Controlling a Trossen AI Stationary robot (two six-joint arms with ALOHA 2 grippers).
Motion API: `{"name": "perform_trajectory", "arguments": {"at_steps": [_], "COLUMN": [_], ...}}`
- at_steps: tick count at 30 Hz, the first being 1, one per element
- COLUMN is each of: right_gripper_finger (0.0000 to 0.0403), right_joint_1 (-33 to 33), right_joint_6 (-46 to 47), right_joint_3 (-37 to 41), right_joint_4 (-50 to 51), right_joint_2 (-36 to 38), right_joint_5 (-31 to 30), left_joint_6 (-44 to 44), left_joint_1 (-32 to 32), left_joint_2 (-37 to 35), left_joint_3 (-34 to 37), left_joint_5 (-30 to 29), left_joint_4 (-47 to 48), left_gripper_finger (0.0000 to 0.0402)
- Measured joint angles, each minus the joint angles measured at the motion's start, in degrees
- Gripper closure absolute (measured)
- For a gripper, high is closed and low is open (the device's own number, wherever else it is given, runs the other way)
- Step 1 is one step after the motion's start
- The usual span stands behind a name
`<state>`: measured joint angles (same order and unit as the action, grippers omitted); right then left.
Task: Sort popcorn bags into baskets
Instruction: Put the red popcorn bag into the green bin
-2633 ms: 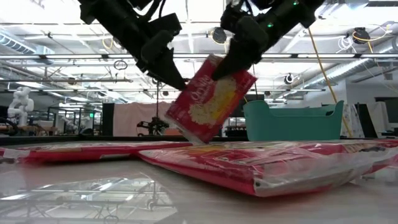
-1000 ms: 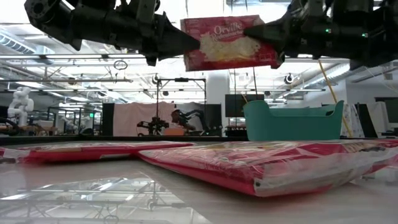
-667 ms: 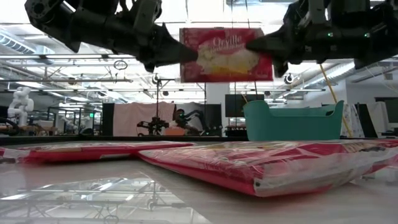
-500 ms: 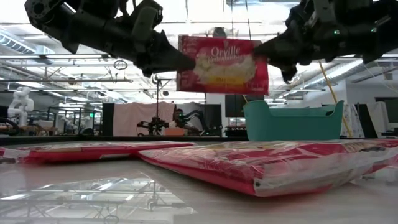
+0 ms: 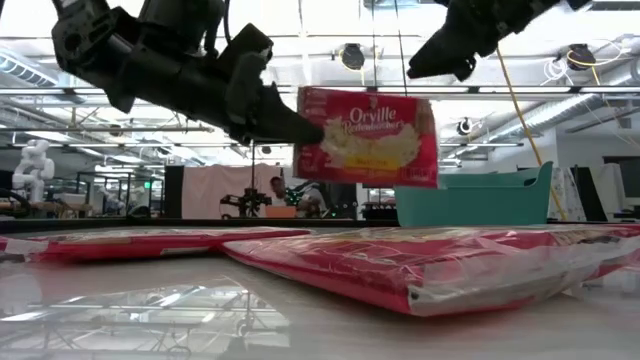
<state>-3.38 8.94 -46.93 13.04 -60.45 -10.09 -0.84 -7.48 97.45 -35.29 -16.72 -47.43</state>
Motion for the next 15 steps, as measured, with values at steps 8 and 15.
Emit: {"name": "perform_trajectory", "arguments": {"at_steps": [8, 15], "right_gripper_finger": [0.0283, 0.0283], "right_joint_1": [0.22, 2.24], "right_joint_6": [-3.10, -7.44], "right_joint_3": [-2.81, -2.90], "right_joint_4": [3.34, 1.35], "right_joint_2": [-8.97, -15.39], "right_joint_5": [5.68, 5.92], "left_joint_6": [2.04, 2.81], "left_joint_1": [0.83, 1.13], "left_joint_2": [4.36, 4.81], "left_joint_3": [-0.06, 0.00], "left_joint_5": [0.04, 0.84], "left_joint_4": [-5.13, -3.64], "left_gripper_finger": [0.0369, 0.0368]}}
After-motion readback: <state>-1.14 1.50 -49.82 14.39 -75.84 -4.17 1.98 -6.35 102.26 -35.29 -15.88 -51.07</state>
